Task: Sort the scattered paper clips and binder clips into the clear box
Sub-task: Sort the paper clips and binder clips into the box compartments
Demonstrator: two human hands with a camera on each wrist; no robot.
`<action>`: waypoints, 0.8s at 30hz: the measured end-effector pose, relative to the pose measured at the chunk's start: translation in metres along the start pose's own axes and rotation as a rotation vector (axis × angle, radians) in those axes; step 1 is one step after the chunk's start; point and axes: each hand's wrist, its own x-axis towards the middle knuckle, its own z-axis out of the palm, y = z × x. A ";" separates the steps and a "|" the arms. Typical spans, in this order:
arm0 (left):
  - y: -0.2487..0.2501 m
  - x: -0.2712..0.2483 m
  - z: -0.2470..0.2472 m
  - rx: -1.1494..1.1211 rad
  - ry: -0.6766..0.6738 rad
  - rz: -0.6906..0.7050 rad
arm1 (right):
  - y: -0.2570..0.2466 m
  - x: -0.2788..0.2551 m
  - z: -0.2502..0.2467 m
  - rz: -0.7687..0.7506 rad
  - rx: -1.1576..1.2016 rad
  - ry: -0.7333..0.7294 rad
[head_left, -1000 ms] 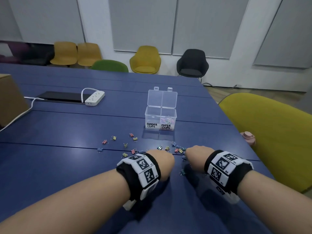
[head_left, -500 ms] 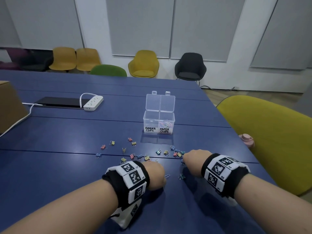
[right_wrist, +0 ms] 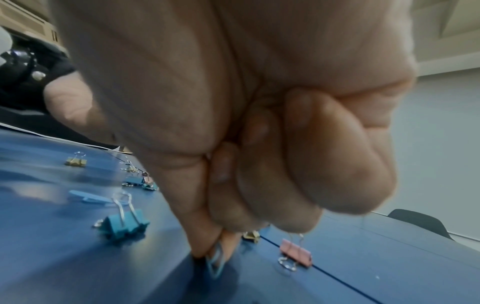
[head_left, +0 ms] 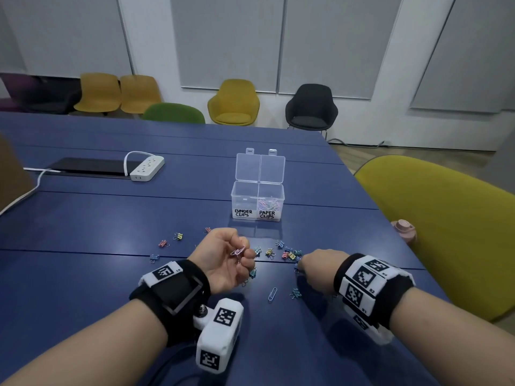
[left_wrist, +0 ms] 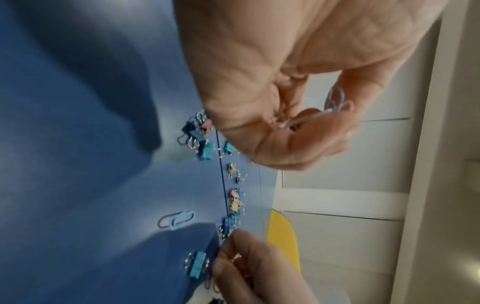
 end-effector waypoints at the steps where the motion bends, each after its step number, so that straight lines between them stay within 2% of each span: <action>1: -0.002 0.001 0.001 0.026 0.020 -0.001 | -0.001 0.000 0.000 0.002 0.004 -0.003; 7: -0.004 0.009 0.006 0.292 0.123 -0.056 | -0.003 -0.001 0.001 0.020 0.012 -0.001; 10: -0.006 0.011 0.015 0.503 0.152 -0.170 | -0.003 -0.002 -0.001 0.006 0.014 -0.009; 12: -0.010 0.012 0.024 0.873 0.174 -0.196 | 0.000 -0.002 -0.005 -0.017 0.063 -0.023; 15: -0.021 0.014 0.037 1.682 0.227 -0.050 | 0.008 -0.003 -0.011 -0.053 0.238 0.020; 18: -0.028 0.018 0.048 2.046 0.180 -0.011 | 0.017 -0.002 -0.013 -0.051 0.566 0.079; 19: -0.029 0.019 0.051 2.100 0.164 -0.028 | 0.020 -0.001 -0.011 -0.032 0.715 0.078; 21: -0.027 0.023 0.054 2.061 0.129 -0.055 | 0.025 0.002 -0.009 -0.001 1.001 0.032; 23: -0.020 0.026 0.052 1.890 0.131 -0.118 | 0.031 0.004 -0.008 -0.010 1.186 -0.027; 24: -0.014 0.029 0.049 1.735 0.149 -0.144 | 0.034 0.006 -0.010 -0.020 1.242 -0.051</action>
